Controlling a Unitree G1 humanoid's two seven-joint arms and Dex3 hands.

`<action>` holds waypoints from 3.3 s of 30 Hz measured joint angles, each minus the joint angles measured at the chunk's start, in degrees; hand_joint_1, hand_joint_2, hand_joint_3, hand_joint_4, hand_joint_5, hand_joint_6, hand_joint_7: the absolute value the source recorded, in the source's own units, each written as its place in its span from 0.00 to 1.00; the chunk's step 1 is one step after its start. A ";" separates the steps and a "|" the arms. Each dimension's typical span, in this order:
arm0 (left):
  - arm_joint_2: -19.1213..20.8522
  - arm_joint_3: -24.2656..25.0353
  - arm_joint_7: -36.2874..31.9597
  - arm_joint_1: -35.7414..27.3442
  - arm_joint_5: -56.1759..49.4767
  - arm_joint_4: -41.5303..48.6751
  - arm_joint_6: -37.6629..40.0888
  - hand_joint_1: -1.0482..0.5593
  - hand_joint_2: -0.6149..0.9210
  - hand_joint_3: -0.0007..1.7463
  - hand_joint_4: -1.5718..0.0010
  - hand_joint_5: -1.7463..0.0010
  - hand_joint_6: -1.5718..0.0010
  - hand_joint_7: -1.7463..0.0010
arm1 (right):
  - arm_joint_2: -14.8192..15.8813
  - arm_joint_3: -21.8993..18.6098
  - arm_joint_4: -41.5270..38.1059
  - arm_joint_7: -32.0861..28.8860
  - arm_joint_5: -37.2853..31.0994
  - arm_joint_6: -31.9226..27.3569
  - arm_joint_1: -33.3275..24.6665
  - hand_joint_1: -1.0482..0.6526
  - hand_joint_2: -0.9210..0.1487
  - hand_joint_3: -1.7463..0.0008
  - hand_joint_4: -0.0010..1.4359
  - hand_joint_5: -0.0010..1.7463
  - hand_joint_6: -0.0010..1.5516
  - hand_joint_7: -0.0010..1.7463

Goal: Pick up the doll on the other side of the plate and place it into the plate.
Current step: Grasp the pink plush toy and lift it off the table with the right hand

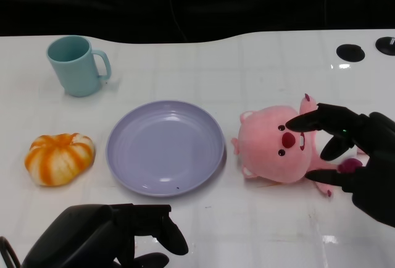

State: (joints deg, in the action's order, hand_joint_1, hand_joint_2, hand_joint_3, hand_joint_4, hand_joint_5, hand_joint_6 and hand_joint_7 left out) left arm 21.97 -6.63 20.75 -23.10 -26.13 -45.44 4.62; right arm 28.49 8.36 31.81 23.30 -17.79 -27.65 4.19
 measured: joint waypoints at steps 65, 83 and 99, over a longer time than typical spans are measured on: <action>0.41 0.86 0.04 -1.78 0.45 -0.87 0.42 0.50 1.00 0.21 0.60 0.05 0.55 0.49 | -7.80 14.90 -33.30 2.93 -34.75 -3.38 19.14 0.14 0.00 0.85 0.09 0.35 0.24 0.03; 0.92 3.03 0.97 -3.65 1.65 -2.86 1.38 0.50 1.00 0.21 0.60 0.10 0.54 0.51 | -10.40 21.45 -50.03 2.74 -35.54 0.50 29.98 0.12 0.00 0.88 0.12 0.30 0.30 0.02; 0.89 4.31 1.03 -6.63 1.98 -5.45 3.36 0.51 1.00 0.21 0.58 0.08 0.53 0.52 | -17.19 27.18 -77.68 -11.56 -35.70 9.21 41.51 0.26 0.00 0.97 0.22 0.30 0.44 0.04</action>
State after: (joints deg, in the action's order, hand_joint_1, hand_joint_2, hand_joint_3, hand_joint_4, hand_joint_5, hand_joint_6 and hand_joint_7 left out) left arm 22.86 -2.32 21.78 -29.73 -24.15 -50.88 7.97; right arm 11.30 35.54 -45.87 11.74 -53.50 -18.44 45.69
